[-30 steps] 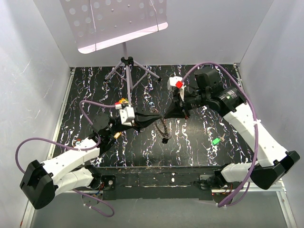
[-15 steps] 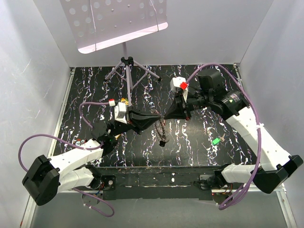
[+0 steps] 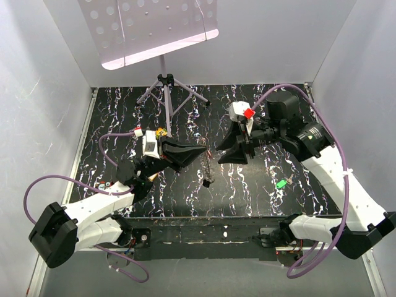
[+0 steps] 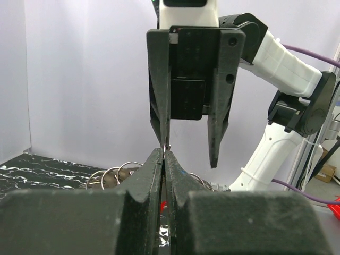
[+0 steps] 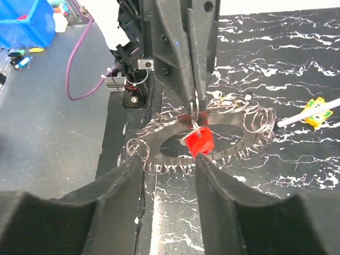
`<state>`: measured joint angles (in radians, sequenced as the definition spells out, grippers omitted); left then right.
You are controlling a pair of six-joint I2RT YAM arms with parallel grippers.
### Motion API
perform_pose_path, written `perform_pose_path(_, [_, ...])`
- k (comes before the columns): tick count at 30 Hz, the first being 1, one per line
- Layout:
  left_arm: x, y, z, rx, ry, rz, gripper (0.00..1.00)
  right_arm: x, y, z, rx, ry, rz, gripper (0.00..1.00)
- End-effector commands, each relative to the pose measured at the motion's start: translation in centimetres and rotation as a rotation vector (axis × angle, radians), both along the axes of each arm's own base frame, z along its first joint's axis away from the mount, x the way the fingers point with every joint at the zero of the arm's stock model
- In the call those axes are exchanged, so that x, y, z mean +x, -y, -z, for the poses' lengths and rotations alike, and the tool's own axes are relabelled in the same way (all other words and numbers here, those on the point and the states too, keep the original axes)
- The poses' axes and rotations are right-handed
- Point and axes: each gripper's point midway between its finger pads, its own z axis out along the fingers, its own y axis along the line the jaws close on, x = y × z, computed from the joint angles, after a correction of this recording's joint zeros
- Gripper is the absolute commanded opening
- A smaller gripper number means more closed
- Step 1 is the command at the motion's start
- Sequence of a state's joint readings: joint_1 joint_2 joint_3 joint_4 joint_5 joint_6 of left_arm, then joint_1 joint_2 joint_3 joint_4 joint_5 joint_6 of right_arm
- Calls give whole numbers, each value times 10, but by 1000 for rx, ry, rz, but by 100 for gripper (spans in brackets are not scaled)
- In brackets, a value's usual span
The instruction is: Put the keys on the keyring
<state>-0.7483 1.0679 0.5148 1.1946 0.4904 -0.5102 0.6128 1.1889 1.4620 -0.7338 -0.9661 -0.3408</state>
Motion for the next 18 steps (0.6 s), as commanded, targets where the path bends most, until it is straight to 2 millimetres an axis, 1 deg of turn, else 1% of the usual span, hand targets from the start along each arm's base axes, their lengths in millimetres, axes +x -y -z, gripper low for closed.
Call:
perform_pose_path(1, [-10,-8,-22,-55,49,15,0,-15,9,-29,73,67,-49,54])
perform_pose_path(3, [-14,-6,-20,-45,49,43,0,-19,8,-36,94,83,-83,55])
perform_pose_path(5, [-16,-4,-19,-37,49,67,0,-19,5,-40,110,81,-104,55])
perform_pose_path(11, [-21,-1,-20,-39,46,105,0,-9,-7,-36,111,39,-121,53])
perform_pose_path(16, [-19,0,-20,-42,48,100,0,-7,-13,-31,97,27,-118,52])
perform_pose_path(18, [-19,0,-20,-43,48,103,0,-3,-15,-30,91,27,-101,52])
